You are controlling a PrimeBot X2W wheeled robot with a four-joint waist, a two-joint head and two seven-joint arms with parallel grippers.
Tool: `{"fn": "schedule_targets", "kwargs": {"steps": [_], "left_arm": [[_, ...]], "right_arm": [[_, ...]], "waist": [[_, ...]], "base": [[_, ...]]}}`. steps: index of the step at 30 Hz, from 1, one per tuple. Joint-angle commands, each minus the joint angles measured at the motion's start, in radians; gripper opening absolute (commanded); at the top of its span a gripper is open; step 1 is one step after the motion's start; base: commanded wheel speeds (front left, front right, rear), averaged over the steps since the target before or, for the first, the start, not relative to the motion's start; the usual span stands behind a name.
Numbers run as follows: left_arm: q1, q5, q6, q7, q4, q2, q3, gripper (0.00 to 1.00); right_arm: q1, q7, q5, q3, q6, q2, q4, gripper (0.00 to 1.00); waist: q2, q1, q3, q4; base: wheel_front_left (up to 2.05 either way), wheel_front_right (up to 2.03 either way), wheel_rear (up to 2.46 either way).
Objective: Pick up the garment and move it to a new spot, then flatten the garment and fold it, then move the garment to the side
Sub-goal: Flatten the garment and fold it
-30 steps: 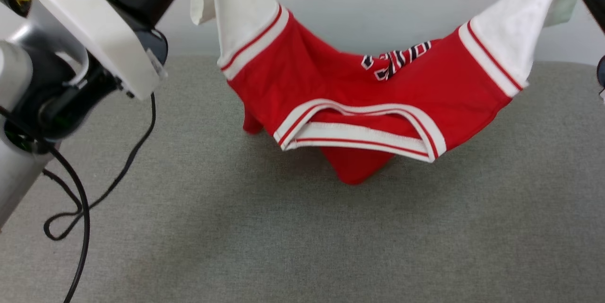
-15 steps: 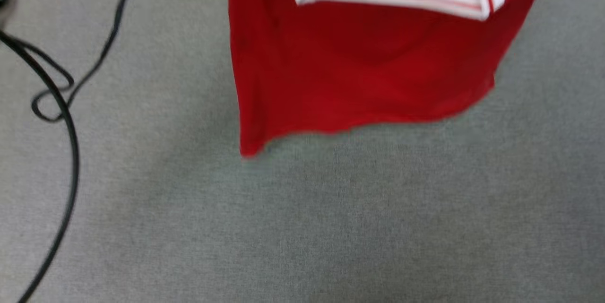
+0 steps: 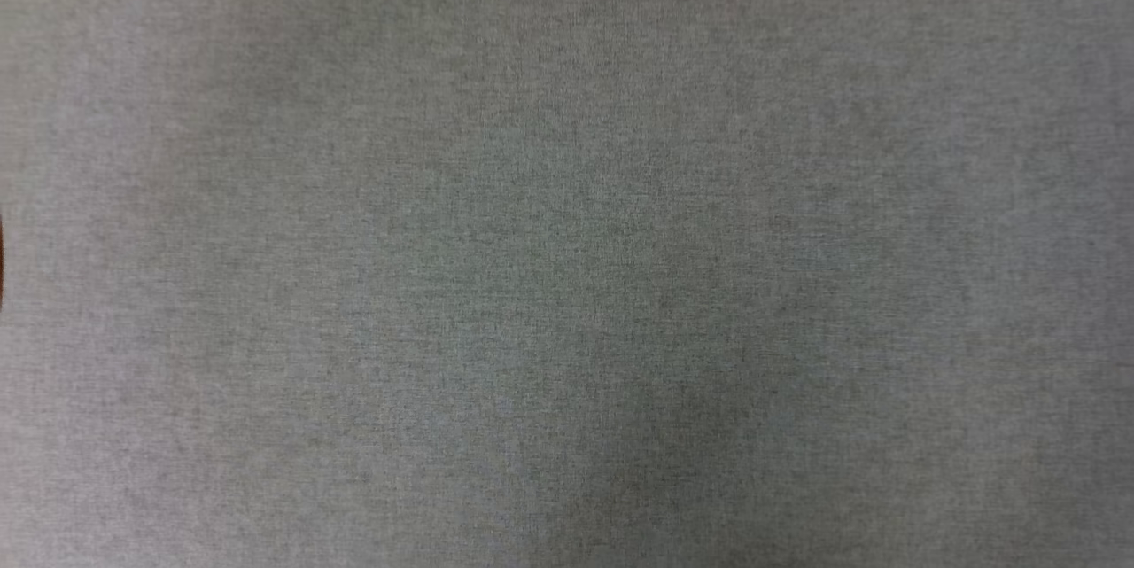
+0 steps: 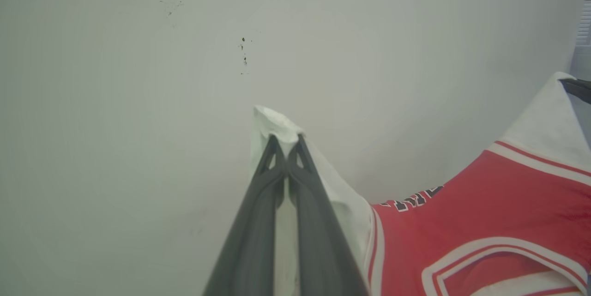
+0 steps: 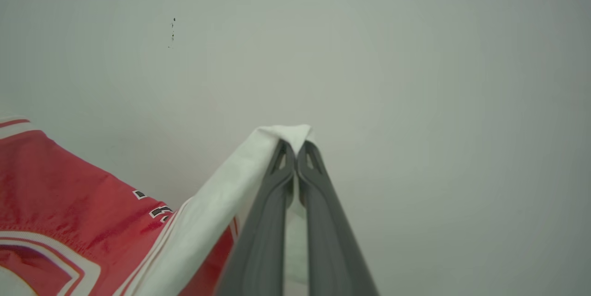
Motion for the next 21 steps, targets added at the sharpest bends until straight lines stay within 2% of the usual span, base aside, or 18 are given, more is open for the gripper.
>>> {"fn": "schedule_targets", "kwargs": {"steps": [1,8,15,21], "left_arm": [[-0.016,0.008,-0.006,-0.008,0.012,-0.004,0.003,0.00],[-0.008,0.018,-0.031,-0.060,0.102,-0.010,-0.006,0.00],[0.113,0.003,-0.049,-0.137,0.140,-0.011,-0.022,0.00],[0.289,-0.009,-0.047,-0.211,0.136,-0.001,-0.042,0.00]], "right_arm": [[-0.024,-0.014,-0.005,0.008,-0.001,0.009,0.020,0.00],[-0.089,-0.104,0.005,0.080,-0.001,0.019,0.173,0.00],[0.019,-0.192,0.064,0.164,-0.001,-0.004,0.228,0.00],[0.192,-0.248,0.130,0.244,-0.001,-0.047,0.201,0.00]], "waist": [[0.0000,-0.0002,0.023,0.002],[0.0000,-0.0002,0.065,0.011],[0.0000,-0.0002,0.055,0.013],[0.0000,-0.0002,0.009,0.013]], "base": [[0.00,0.00,0.00],[0.00,0.00,0.00],[0.00,0.00,0.00],[0.00,0.00,0.00]]}}
